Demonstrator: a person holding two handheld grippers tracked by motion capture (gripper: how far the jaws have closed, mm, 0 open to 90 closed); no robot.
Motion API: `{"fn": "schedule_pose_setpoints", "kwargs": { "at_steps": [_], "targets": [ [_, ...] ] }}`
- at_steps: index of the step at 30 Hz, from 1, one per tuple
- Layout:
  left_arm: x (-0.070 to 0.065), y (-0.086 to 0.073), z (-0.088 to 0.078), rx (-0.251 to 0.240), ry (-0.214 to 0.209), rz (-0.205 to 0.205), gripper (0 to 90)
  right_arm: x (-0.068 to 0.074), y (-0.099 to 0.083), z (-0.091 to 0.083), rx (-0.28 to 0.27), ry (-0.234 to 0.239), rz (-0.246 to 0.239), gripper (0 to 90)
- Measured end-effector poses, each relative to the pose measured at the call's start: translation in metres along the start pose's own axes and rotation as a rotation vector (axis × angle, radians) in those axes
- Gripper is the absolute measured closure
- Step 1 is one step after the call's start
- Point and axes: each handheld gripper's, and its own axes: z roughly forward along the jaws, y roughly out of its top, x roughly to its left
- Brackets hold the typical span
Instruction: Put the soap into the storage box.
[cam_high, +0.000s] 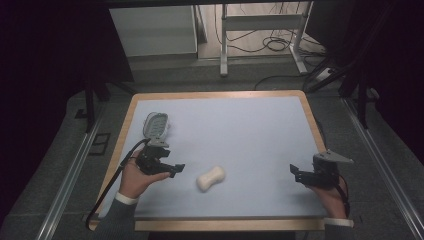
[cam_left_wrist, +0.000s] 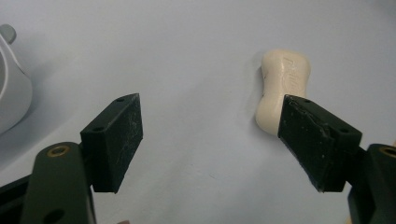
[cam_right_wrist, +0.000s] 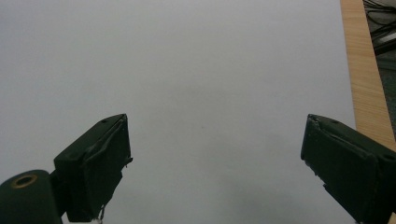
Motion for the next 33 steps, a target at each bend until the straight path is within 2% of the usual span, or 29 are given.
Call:
{"fn": "schedule_pose_setpoints", "kwargs": {
  "at_steps": [13,28,33],
  "targets": [
    [-0.014,0.013,0.013,0.027,-0.018,0.035,22.2,-0.001,-0.001,-0.001,0.003,-0.006,0.008,8.3],
    [-0.036,0.029,0.037,0.092,-0.037,0.09,22.5,-0.003,-0.002,0.0,0.005,-0.009,0.013,8.4],
    [-0.041,0.028,0.05,0.122,-0.054,0.093,22.8,-0.004,-0.002,0.0,0.017,-0.02,0.028,8.3]
  ]
}}
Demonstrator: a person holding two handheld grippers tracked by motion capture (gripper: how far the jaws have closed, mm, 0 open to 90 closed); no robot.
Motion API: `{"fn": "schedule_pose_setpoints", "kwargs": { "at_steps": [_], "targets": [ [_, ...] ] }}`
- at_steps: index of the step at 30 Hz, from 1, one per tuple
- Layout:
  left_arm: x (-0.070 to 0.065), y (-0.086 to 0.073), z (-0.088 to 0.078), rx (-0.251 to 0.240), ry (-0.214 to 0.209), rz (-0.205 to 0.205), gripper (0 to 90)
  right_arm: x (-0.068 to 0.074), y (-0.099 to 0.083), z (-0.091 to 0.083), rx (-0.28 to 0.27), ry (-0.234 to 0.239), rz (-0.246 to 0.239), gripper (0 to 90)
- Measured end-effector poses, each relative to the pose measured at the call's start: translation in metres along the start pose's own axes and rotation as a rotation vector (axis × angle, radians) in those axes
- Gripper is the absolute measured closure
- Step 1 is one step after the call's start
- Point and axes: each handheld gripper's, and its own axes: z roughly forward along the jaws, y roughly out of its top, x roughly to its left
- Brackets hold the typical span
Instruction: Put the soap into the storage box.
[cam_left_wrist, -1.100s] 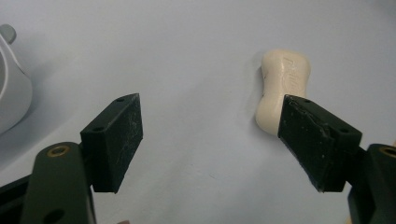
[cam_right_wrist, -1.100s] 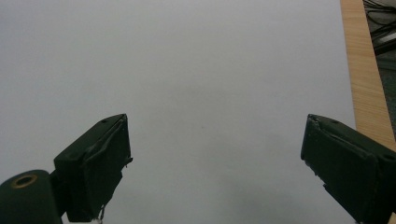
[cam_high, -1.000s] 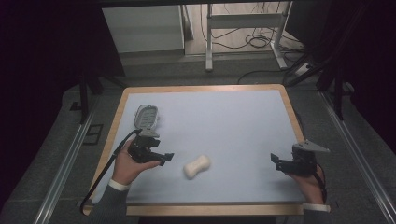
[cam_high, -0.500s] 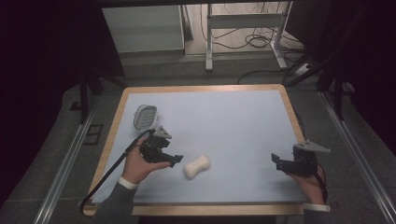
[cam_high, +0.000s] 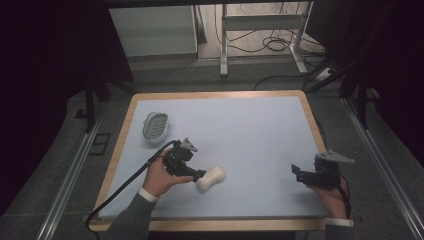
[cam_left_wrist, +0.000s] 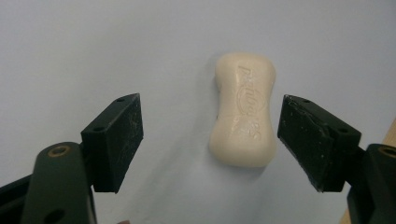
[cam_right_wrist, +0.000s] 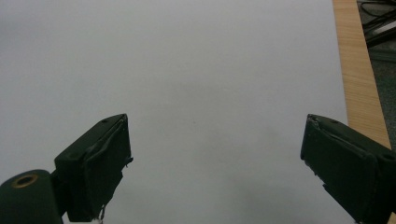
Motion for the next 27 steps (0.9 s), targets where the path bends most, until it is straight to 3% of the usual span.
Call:
{"fn": "schedule_pose_setpoints", "kwargs": {
  "at_steps": [10,16,18,20,22,27],
  "targets": [
    [-0.003,0.001,0.012,0.024,-0.014,-0.006,23.3,0.0,-0.001,0.002,0.011,-0.004,-0.005,8.3],
    [-0.016,0.007,0.027,0.078,-0.018,0.037,23.4,0.0,-0.001,0.003,0.016,-0.009,-0.011,8.3],
    [-0.018,0.009,0.031,0.079,-0.029,0.029,23.8,-0.001,-0.002,0.002,0.015,-0.008,-0.008,8.3],
    [-0.021,0.01,0.038,0.113,0.003,0.044,24.1,-0.001,-0.002,0.002,0.013,-0.011,-0.005,8.4],
    [-0.026,0.012,0.042,0.125,-0.01,0.058,24.6,-0.002,-0.002,0.002,0.013,-0.012,-0.001,8.3],
    [-0.027,0.013,0.053,0.151,-0.003,0.05,27.3,-0.003,-0.002,0.001,0.014,-0.016,-0.004,8.3]
  ]
}}
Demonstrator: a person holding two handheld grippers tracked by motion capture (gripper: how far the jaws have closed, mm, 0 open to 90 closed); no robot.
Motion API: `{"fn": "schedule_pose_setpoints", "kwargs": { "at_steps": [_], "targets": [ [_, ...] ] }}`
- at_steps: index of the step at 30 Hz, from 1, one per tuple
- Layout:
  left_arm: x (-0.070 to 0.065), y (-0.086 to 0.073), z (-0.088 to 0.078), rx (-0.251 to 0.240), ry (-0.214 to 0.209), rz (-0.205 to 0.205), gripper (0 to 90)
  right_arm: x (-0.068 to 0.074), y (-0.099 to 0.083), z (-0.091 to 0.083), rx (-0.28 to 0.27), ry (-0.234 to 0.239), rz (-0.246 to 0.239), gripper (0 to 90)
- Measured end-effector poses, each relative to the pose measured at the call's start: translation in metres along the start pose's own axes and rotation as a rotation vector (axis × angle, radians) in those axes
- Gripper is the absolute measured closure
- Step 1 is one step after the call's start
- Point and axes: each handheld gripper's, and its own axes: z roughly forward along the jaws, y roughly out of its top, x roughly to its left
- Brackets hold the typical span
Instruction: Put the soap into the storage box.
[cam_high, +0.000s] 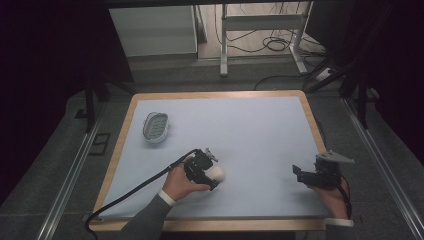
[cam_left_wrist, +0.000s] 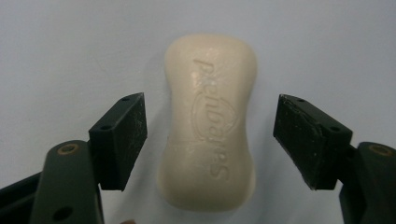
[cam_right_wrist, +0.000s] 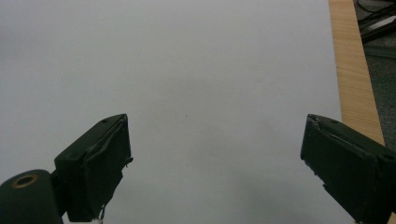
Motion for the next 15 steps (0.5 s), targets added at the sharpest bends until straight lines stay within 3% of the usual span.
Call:
{"fn": "schedule_pose_setpoints", "kwargs": {
  "at_steps": [15],
  "targets": [
    [-0.0028,-0.0012,0.0108,0.026,0.013,0.01,32.7,-0.0004,-0.0009,0.0016,0.007,-0.005,-0.001,8.3]
  ]
}}
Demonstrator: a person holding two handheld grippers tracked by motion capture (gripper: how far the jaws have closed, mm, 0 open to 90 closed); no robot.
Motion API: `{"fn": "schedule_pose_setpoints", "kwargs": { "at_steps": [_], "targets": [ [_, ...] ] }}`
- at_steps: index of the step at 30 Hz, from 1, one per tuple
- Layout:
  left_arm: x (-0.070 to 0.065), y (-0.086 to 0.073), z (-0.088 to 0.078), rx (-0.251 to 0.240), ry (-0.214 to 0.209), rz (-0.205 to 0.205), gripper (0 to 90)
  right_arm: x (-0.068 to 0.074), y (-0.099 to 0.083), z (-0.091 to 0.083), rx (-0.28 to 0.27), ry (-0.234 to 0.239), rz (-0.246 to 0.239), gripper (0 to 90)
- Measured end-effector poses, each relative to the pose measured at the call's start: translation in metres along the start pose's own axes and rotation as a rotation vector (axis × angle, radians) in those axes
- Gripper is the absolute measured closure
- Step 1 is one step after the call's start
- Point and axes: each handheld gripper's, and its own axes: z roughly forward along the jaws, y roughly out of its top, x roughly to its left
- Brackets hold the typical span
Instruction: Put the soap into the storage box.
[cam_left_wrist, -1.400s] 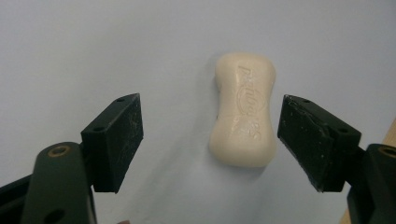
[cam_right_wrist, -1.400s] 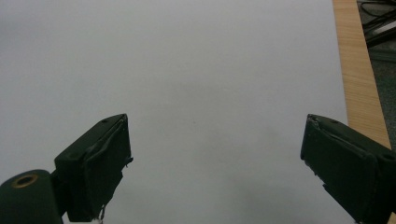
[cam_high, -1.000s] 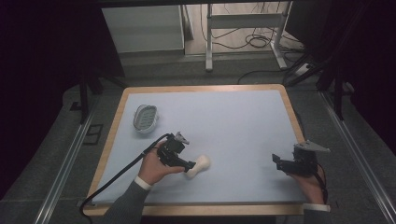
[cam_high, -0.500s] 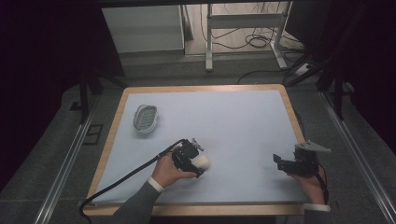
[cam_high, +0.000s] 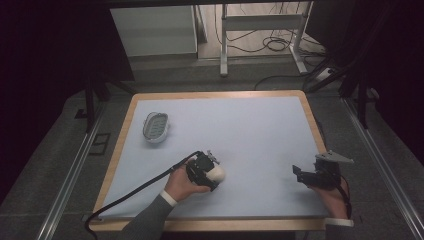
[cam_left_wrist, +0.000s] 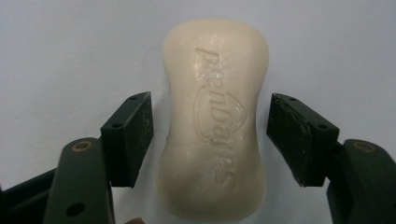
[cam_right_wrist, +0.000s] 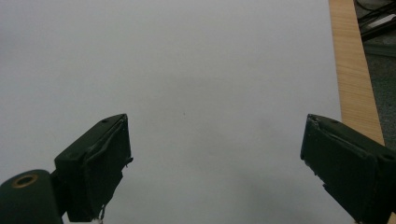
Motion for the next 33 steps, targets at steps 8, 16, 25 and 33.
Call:
{"fn": "schedule_pose_setpoints", "kwargs": {
  "at_steps": [8,16,25,33],
  "targets": [
    [-0.002,-0.002,0.0,-0.015,0.012,0.016,47.4,-0.001,0.0,-0.001,-0.008,0.001,0.001,8.3],
    [-0.001,-0.002,-0.002,-0.014,0.015,0.031,49.3,-0.002,0.0,-0.002,-0.012,0.0,-0.001,8.3],
    [0.007,-0.002,-0.02,-0.056,-0.004,0.027,49.3,-0.003,0.0,-0.004,-0.016,-0.006,0.006,8.3],
    [0.016,-0.001,-0.032,-0.078,-0.005,0.015,49.4,-0.004,-0.001,-0.003,-0.019,-0.002,0.005,8.3]
  ]
}}
